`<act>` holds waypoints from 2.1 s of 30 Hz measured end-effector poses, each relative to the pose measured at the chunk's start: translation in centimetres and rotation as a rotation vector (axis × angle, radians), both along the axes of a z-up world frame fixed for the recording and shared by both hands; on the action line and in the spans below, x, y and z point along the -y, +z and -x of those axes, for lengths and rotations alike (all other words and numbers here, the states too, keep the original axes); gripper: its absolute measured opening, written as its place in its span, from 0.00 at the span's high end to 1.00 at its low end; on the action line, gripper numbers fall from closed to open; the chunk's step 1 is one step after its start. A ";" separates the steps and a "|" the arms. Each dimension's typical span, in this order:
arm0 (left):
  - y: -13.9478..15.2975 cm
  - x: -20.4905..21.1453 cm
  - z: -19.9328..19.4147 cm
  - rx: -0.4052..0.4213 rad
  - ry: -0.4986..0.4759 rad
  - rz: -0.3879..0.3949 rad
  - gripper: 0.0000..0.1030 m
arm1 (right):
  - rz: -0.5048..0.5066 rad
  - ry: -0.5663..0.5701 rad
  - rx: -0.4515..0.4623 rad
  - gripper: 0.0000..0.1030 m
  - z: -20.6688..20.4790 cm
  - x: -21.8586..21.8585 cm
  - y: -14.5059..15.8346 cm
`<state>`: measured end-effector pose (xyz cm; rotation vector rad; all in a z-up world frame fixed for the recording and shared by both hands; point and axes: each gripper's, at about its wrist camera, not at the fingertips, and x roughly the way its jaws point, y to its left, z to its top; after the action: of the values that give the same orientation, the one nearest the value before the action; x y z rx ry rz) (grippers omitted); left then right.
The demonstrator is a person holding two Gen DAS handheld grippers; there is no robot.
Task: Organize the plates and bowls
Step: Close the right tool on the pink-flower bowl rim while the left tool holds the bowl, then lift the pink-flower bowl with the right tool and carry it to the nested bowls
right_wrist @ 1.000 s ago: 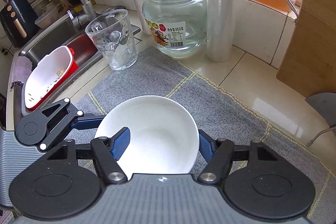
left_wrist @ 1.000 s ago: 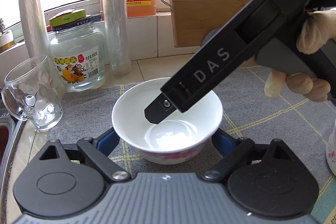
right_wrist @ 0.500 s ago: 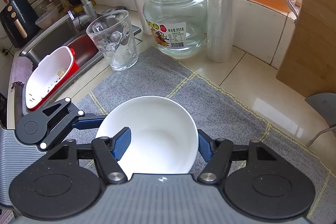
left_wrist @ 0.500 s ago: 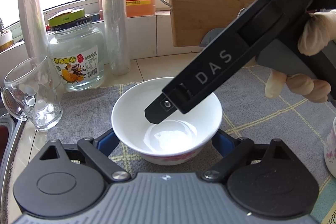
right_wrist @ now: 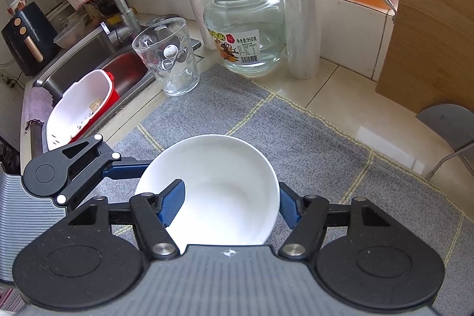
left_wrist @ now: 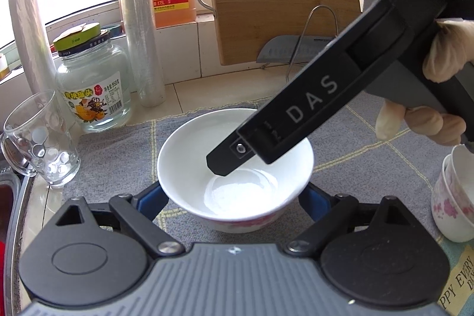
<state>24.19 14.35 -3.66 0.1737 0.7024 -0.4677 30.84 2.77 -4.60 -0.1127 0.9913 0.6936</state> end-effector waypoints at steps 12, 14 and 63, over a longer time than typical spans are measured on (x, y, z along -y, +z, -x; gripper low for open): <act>2.1 2.2 3.8 -0.014 -0.077 0.001 0.09 | -0.029 -0.045 0.024 0.30 5.2 3.2 2.1; 2.4 2.6 4.4 -0.013 -0.090 0.000 0.09 | -0.033 -0.051 0.031 0.30 6.0 3.8 2.4; 4.4 14.6 11.9 -0.041 -0.537 0.013 0.09 | -0.036 -0.412 0.067 0.30 20.8 19.0 3.6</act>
<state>12.28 -0.27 0.69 0.3440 0.6896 -0.9904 10.03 -16.26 -1.02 0.0985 0.9014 0.3268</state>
